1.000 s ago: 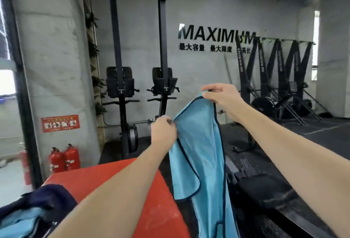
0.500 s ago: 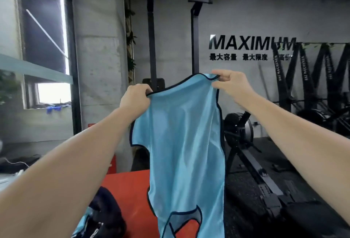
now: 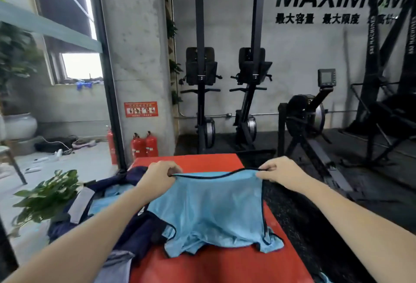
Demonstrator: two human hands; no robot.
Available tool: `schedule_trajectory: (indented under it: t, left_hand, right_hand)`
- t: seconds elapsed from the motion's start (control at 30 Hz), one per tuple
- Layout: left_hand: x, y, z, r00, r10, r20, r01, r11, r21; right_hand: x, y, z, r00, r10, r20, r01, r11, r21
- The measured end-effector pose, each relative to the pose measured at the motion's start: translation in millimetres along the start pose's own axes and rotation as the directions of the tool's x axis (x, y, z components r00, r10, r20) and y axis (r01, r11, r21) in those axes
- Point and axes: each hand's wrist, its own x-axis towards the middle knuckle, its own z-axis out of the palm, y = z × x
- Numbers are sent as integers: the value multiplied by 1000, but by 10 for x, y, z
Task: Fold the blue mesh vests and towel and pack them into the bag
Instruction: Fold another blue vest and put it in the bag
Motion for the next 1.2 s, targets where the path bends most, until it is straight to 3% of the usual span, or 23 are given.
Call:
schedule_trajectory:
  t: [0.1,0.27,0.4,0.47,0.53,0.67,0.77,0.87,1.0,1.2]
  left_hand:
    - [-538,-359,644,986,-28,167,26,1000,15]
    - [-1118,-736,1277,904,-38,426,-6,995,103]
    - [-1290,-757,1401,858,14,514,-51,997,58]
    - [-1286,-747,1433,823,34,568,-46,999,7]
    - [-1211,-717,1448,818,35,574,-30,999,-19]
    - [-818,-701,1513,933,-17,360,41,998,-57]
    - [-381,-762,1580,971,-82,225,110,987,-115]
    - [86,-911,1720,979,-97,178,125,981,-148]
    - [647,-1098,1977,972,-88,215,110,990,-90]
    - [1164,-1378,2399,912,-84,400,73,996,43]
  right_hand:
    - [-260,615,552,982,88,168,-74,994,-85]
    - [-667,1183,1095,902,191,388,-91,961,-261]
    - [-765,1193,1143,747,344,569,-185,929,-319]
    - [-701,1138,1136,723,375,580,-229,923,-310]
    - [-568,1070,1153,782,346,519,-241,935,-259]
    - [-142,1005,1297,941,213,263,-160,965,-209]
    - [231,984,1462,978,140,155,-108,974,-198]
    - [637,970,1630,994,89,61,-75,977,-198]
    - [1207,994,1915,995,50,81,-35,984,-175]
    - [1922,1010,2389,986,-44,162,83,966,-243]
